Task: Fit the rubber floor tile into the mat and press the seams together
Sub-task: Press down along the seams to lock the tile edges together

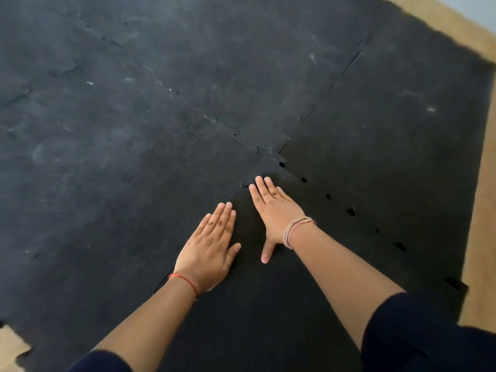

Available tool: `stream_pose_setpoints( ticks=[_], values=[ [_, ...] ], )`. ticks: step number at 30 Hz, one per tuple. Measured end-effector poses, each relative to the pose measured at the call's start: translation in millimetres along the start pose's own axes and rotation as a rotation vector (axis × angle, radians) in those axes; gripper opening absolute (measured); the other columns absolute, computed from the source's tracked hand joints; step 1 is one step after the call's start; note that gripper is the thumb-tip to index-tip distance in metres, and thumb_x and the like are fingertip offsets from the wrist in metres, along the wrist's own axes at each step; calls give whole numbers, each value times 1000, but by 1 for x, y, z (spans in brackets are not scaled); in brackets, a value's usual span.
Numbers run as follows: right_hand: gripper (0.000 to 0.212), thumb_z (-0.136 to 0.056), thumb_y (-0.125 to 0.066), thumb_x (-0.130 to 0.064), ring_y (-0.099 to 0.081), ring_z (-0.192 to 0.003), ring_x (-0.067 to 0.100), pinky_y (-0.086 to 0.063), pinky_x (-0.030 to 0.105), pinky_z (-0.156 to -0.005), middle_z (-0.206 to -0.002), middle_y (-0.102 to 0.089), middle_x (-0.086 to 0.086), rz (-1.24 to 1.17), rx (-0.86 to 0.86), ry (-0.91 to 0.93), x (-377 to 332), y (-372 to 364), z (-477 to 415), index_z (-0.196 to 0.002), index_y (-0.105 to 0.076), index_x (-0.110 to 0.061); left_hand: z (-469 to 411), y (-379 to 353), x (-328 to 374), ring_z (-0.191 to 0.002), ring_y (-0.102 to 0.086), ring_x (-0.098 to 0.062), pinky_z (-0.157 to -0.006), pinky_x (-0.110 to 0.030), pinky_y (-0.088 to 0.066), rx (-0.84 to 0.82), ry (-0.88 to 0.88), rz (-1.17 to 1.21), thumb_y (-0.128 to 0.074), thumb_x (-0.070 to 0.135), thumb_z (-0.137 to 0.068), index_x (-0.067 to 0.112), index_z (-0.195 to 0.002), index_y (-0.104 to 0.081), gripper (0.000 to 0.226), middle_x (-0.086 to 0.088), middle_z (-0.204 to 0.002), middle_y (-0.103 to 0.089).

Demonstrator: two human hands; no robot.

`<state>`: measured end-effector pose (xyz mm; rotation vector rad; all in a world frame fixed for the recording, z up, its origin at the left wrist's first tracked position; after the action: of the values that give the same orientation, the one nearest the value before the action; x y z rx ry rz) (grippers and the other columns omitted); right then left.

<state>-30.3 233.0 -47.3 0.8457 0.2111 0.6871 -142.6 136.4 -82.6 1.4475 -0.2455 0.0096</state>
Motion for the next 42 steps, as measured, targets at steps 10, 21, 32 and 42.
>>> stream_pose_setpoints(
  ticks=[10,21,32,42],
  values=[
    [141,-56,-84,-46,22,-142,32,2,43,-118,-153,26,14,-206,125,-218,7,-3,3,-145,19,-7,4,-1,2,-137,16,-18,-108,-21,19,58,-12,87,3,53,-83,11,-138,9,69,-3,-150,10],
    [147,-52,-82,-55,17,-143,32,0,41,-118,-154,22,20,-85,83,-152,33,3,-11,-143,19,1,-9,7,12,-135,23,-17,-107,-28,14,-196,105,3,21,44,-69,5,-143,10,84,-5,-141,26],
    [145,-51,-71,-71,19,-143,25,4,37,-116,-155,22,13,-370,295,-205,51,-21,10,-146,16,-4,-78,20,18,-141,15,-21,-114,-33,6,-203,70,44,-21,38,-98,3,-143,7,64,-13,-155,13],
    [114,-70,-6,-87,-24,-141,30,-13,42,-111,-151,-27,18,-408,604,-406,53,-66,18,-141,-20,1,-165,36,40,-142,12,-22,-115,-33,-1,-332,-29,93,-34,22,-98,5,-145,3,62,-12,-155,12]
  ],
)
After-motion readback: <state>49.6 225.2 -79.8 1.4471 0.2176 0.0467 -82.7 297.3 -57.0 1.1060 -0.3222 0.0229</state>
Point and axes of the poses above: each hand's wrist, its own z-axis away from the middle knuckle, its own y-axis out of the back of the hand, x = y × z, the point moved 4 cm from there along -z, towards the middle knuckle
